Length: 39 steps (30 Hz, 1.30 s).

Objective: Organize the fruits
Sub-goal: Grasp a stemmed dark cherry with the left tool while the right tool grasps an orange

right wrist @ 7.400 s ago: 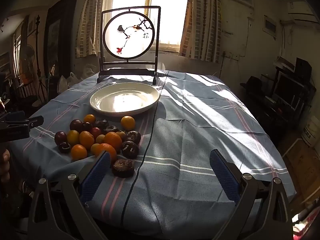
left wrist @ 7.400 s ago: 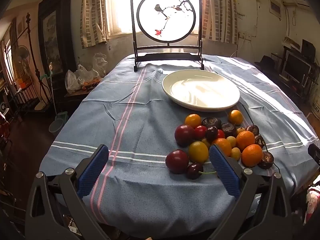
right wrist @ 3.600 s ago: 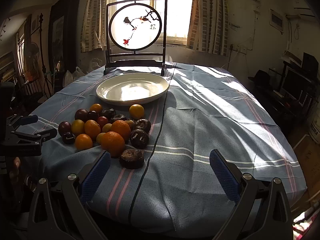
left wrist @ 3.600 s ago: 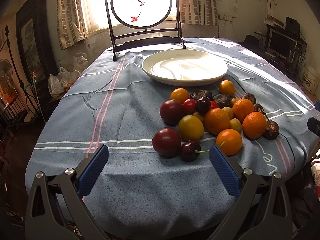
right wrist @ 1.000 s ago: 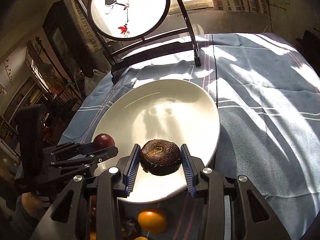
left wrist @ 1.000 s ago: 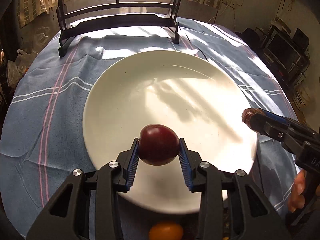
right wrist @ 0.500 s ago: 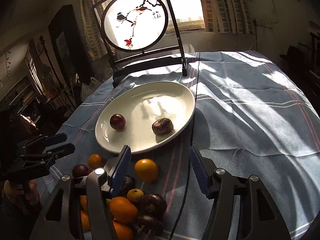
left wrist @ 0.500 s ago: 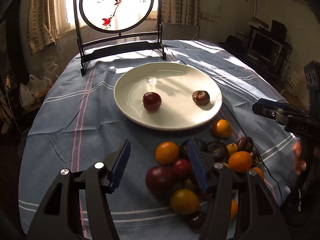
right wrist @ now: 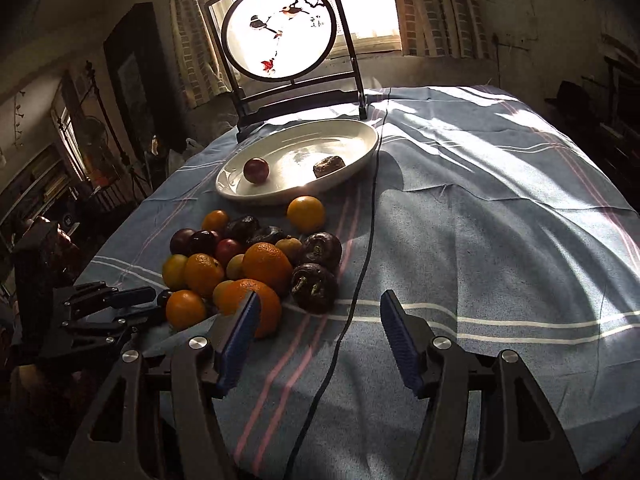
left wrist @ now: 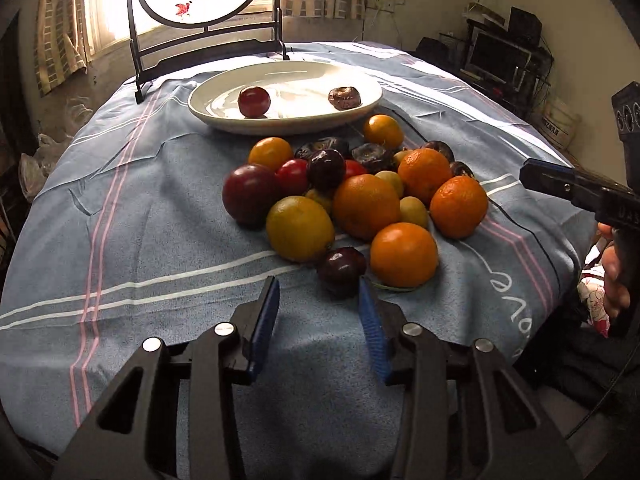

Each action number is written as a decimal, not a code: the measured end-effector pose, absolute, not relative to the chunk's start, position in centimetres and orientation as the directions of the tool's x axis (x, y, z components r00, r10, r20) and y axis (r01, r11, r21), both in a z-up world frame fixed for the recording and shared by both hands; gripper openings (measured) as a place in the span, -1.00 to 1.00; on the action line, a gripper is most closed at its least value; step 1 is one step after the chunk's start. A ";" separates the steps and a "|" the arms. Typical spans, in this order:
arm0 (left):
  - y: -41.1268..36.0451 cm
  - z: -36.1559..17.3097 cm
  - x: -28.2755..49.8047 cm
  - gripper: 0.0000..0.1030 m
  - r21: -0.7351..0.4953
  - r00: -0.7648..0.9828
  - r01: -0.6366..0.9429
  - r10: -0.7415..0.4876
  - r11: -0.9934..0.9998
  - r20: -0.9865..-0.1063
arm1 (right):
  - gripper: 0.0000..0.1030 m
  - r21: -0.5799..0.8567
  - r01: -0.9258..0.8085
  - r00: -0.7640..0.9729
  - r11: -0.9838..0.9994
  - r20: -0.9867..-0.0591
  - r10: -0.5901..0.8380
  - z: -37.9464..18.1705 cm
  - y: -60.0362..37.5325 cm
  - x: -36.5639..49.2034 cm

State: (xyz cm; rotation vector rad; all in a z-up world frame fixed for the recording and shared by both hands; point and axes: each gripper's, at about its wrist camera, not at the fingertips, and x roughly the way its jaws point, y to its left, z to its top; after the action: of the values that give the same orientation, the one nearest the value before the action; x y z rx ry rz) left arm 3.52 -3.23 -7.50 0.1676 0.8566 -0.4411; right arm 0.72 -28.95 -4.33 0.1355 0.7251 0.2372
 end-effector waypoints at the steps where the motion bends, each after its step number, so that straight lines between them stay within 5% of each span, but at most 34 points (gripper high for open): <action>1: -3.5 -7.5 3.5 -0.28 -0.032 0.572 0.443 -0.310 0.896 -0.759 | 0.21 0.196 -0.168 0.727 0.966 -0.637 0.256 -4.3 -29.0 0.4; 27: -5.2 -8.6 5.1 -0.25 -0.076 0.609 0.410 -0.335 0.909 -0.719 | 0.21 0.212 -0.166 0.705 0.963 -0.657 0.266 -5.6 -28.9 0.4; 29: -5.1 -8.6 5.0 -0.39 -0.068 0.615 0.408 -0.329 0.910 -0.717 | 0.21 0.212 -0.169 0.703 0.962 -0.659 0.269 -5.7 -28.8 0.5; 39: -2.4 -5.5 2.8 -0.43 -0.068 0.681 0.378 -0.327 0.923 -0.656 | 0.14 0.140 -0.349 0.652 0.927 -0.674 0.347 -6.4 -23.6 0.8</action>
State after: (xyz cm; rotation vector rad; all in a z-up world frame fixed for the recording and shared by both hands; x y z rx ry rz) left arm 2.81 -2.42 -5.55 0.0749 0.7207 -0.3956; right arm 0.77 -23.63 -6.38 -0.0025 0.7646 0.3951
